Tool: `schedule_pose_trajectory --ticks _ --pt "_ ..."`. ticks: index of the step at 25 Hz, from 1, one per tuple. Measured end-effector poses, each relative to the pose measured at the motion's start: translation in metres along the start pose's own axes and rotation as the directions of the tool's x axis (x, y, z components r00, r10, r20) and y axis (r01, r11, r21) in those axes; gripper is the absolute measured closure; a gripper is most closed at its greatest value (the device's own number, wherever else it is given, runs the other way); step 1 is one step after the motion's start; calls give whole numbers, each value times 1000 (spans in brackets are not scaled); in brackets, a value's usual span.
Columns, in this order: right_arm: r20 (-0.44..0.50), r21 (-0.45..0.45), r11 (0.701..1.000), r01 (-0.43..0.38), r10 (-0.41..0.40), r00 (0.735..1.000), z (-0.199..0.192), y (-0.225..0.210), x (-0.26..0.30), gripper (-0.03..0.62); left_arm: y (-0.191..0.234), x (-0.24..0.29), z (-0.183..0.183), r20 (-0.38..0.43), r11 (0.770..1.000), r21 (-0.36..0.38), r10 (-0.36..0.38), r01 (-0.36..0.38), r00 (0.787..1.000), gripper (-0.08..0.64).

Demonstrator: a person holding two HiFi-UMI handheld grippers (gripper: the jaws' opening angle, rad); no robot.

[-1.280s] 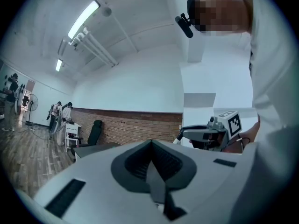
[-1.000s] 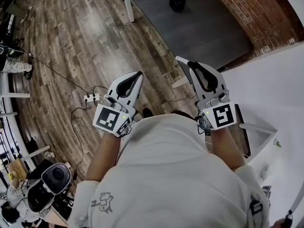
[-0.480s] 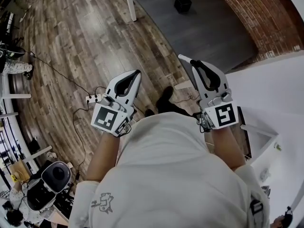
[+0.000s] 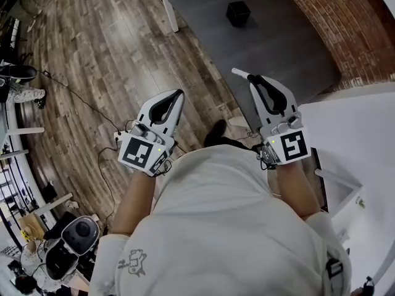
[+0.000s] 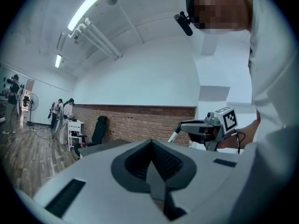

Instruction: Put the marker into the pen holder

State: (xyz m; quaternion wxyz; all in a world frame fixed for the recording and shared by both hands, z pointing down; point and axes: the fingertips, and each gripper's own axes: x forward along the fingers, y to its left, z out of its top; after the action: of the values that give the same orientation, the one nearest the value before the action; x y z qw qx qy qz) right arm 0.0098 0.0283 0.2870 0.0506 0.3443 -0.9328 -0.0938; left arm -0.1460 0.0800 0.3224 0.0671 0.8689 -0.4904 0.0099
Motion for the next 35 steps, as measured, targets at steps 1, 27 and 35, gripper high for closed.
schedule_pose_trajectory --ticks 1,27,35 --pt "1 3 1000 6 -6 1000 -1 -10 3 522 2 12 2 -1 1000 3 -7 7 1000 549" --pt "19 61 982 179 -180 983 -32 -171 -12 522 -27 205 15 -66 974 9 -225 226 972 549" --pt "-5 80 976 202 -202 979 -44 -180 12 522 -6 232 12 -69 966 -18 -260 259 963 549"
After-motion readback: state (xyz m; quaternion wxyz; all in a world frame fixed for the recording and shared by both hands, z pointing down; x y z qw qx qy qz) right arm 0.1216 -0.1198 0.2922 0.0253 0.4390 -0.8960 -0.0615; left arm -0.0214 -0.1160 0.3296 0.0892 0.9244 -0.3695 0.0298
